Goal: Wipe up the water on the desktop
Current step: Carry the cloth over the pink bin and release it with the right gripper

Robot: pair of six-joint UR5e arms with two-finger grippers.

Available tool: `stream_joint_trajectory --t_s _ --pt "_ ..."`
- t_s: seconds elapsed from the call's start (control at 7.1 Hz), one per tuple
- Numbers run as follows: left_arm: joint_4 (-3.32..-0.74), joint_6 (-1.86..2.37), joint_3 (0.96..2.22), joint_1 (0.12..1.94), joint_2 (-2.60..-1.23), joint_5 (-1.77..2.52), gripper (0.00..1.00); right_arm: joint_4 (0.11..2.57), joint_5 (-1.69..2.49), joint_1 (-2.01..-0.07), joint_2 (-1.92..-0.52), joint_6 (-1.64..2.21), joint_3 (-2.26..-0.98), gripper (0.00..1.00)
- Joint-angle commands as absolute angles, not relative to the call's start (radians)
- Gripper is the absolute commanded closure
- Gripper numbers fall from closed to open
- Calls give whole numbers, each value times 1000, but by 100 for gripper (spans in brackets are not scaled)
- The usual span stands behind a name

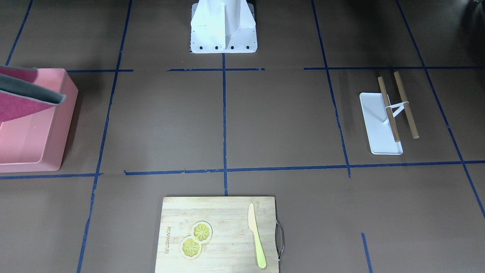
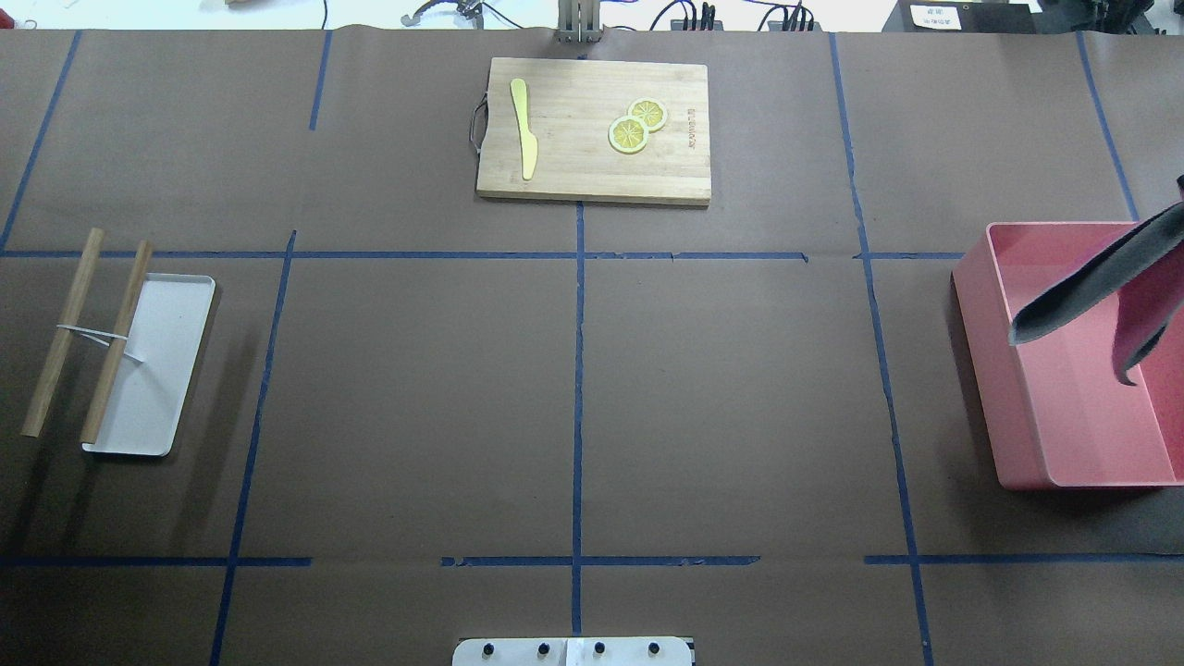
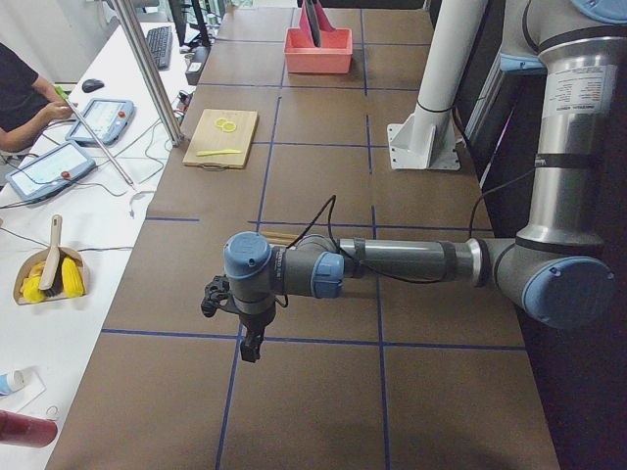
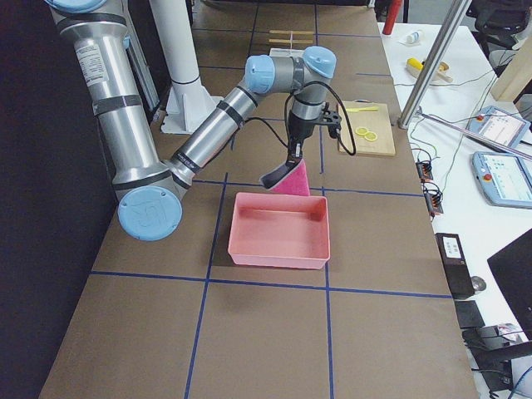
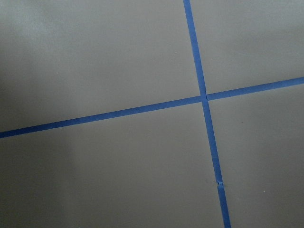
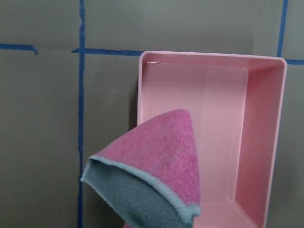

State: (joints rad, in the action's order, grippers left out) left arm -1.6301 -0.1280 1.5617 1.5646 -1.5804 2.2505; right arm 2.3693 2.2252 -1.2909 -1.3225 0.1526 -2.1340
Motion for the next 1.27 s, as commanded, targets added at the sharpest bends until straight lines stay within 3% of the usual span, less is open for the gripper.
stream_joint_trajectory --t_s 0.0,0.14,0.28,0.42,0.85,1.13 --pt "-1631 -132 1559 1565 -1574 2250 0 2364 2224 -1337 -1379 14 -2089 99" --pt "-1631 -143 1559 1565 -1572 2252 0 2364 2226 -1341 -1378 12 -2089 89" --pt "-1631 -143 1559 1565 -1572 2250 0 2364 2232 -1353 -1378 12 -2077 48" --pt "-1631 -143 1559 1565 -1574 2250 0 2362 2232 -1354 -1385 24 -2082 0" --pt "-1631 -143 1548 1565 -1580 2250 0 2347 2302 -1415 -1384 23 -2057 0" --pt "-1626 -143 1514 1565 -1582 2253 0 2086 2413 -1505 -1484 -34 -1982 0"
